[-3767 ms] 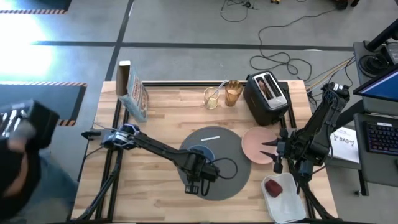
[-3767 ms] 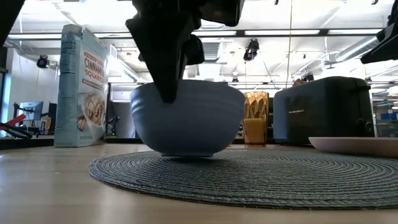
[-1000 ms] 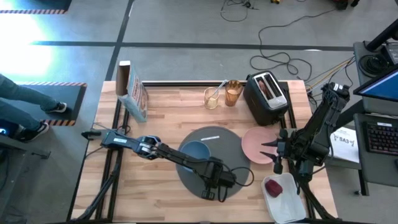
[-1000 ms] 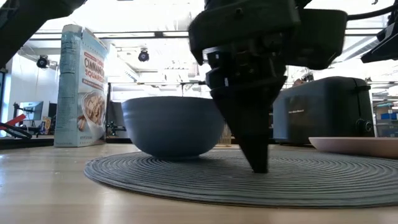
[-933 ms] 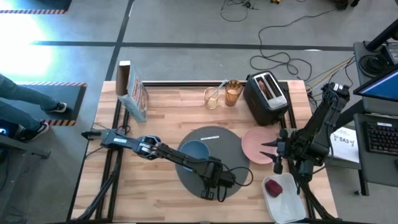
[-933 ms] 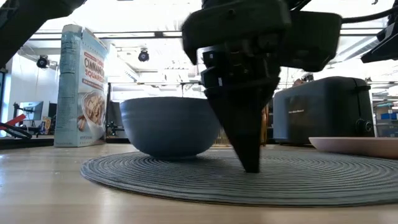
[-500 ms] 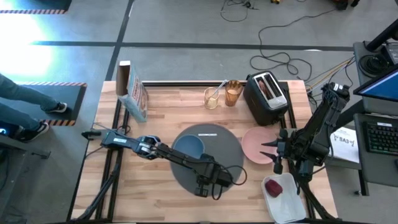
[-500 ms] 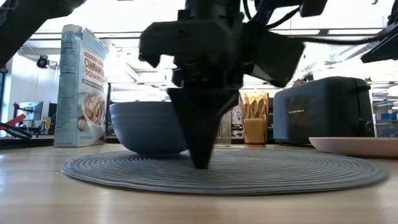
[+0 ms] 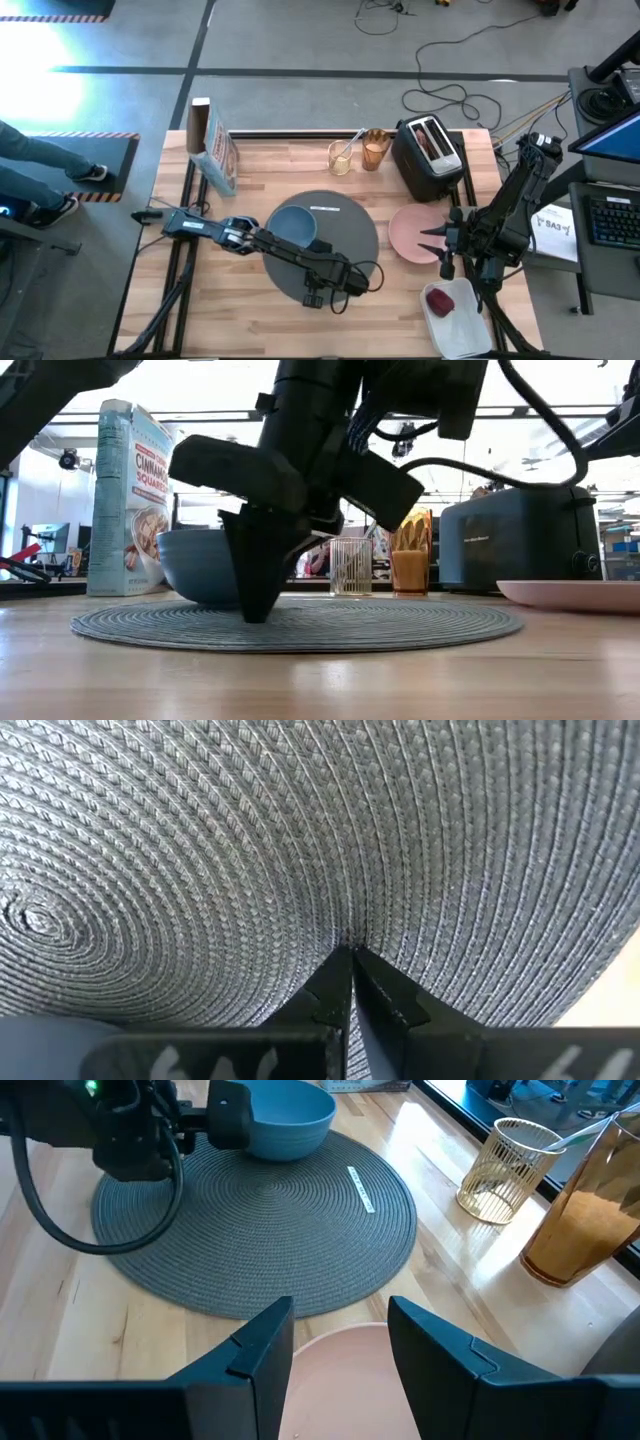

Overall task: Arrange a breakfast setting
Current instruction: Adjust the gray table placemat, then put the pink plate right side of the blue bowl on the gray table placemat

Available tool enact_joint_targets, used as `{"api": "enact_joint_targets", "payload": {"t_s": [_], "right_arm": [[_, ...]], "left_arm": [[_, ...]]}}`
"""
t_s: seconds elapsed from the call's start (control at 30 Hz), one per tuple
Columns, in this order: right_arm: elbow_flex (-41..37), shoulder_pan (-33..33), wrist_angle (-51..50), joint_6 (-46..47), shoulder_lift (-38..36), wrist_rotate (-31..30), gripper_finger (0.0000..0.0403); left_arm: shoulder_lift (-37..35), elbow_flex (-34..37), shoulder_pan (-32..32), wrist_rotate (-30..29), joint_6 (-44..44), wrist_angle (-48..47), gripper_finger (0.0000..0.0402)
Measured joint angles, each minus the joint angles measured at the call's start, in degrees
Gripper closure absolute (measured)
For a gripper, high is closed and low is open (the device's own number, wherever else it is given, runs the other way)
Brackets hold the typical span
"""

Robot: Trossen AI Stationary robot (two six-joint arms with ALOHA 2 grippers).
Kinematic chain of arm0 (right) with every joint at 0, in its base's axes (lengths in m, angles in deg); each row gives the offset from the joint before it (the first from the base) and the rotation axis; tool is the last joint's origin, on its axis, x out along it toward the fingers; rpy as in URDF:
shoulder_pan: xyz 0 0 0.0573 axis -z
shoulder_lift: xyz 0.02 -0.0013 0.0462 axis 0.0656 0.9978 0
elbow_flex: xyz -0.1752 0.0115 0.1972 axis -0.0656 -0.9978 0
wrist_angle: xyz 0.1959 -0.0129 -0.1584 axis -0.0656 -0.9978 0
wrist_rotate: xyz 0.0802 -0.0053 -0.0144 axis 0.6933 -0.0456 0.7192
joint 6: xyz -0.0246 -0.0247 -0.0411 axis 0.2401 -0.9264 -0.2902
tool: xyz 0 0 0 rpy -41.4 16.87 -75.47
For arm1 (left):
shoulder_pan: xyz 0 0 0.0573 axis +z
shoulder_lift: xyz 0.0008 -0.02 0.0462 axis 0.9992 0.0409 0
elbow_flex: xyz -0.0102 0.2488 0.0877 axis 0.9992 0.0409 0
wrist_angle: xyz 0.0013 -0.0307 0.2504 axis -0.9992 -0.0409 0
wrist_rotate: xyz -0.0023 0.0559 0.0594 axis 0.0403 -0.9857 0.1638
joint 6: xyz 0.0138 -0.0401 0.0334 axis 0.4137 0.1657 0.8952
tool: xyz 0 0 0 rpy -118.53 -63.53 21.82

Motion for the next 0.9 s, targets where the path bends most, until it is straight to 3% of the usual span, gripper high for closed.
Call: {"api": "enact_joint_targets", "payload": {"t_s": [0.23,0.4,0.57,0.8,0.9], "right_arm": [[0.0,0.0,0.0,0.0,0.0,0.0,0.0248],[0.0,0.0,0.0,0.0,0.0,0.0,0.0248],[0.0,0.0,0.0,0.0,0.0,0.0,0.0248],[0.0,0.0,0.0,0.0,0.0,0.0,0.0248],[0.0,0.0,0.0,0.0,0.0,0.0,0.0248]], "left_arm": [[-0.1,0.0,0.3,0.0,0.0,-1.7,0.0402],[-0.4,-5.1,0.2,-0.7,0.0,-2.6,0.0402],[-5.4,-3.9,0.1,-2.2,0.0,2.4,0.0401],[-5.7,-5.2,0.7,-3.8,1.9,8.1,0.0399],[-5.5,-5.3,1.6,-3.8,3.7,10.8,0.0381]]}}
